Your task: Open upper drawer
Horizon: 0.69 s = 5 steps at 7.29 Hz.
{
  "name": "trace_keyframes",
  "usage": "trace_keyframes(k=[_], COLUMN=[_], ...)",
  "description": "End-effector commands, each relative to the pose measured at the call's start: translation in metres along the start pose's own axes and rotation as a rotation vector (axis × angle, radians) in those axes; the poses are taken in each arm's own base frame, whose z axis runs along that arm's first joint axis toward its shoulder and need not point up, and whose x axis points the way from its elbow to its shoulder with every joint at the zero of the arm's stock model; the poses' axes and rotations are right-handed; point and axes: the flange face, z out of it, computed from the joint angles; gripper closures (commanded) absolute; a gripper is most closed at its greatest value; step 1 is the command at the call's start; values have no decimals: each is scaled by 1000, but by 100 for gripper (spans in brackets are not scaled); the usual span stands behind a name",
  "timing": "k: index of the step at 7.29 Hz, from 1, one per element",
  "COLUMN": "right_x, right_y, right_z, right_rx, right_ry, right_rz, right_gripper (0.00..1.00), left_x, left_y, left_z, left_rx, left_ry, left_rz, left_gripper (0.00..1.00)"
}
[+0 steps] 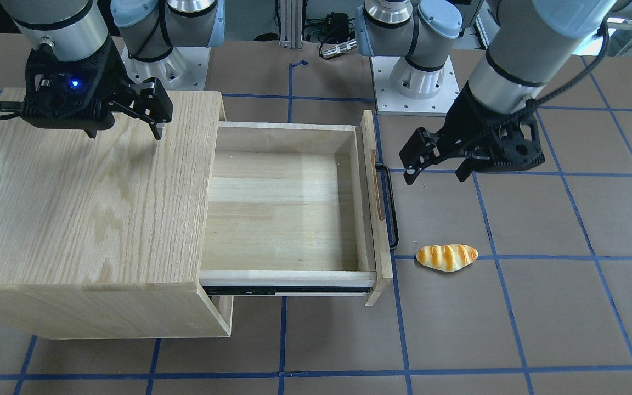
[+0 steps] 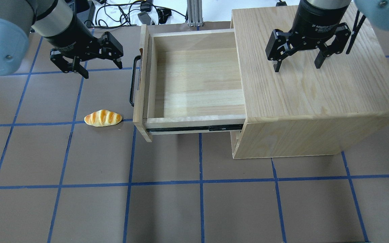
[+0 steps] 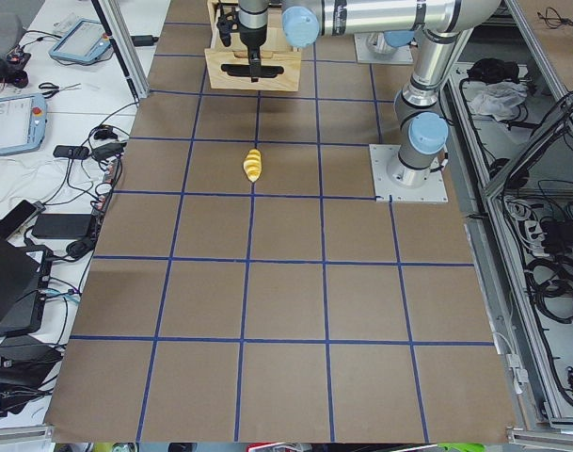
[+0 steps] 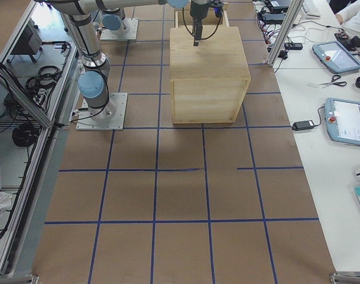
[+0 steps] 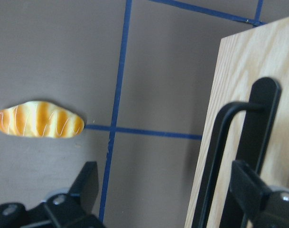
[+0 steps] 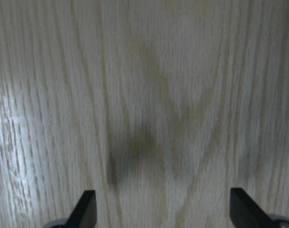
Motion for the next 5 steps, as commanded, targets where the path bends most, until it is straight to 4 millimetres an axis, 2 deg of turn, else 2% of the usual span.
trace_keyframes(k=[1, 2, 5], right_x=[0, 0, 0], right_y=[0, 0, 0], right_z=[1, 0, 1], right_rx=[-2, 0, -2], right_ry=[0, 0, 0], right_rz=[0, -2, 0], right_gripper=[0, 0, 0], left_x=[21, 18, 21], left_y=[47, 54, 40], left_z=[-23, -15, -12], left_rx=[11, 8, 11], left_ry=[-79, -140, -123], left_rz=[33, 48, 45], left_gripper=[0, 0, 0])
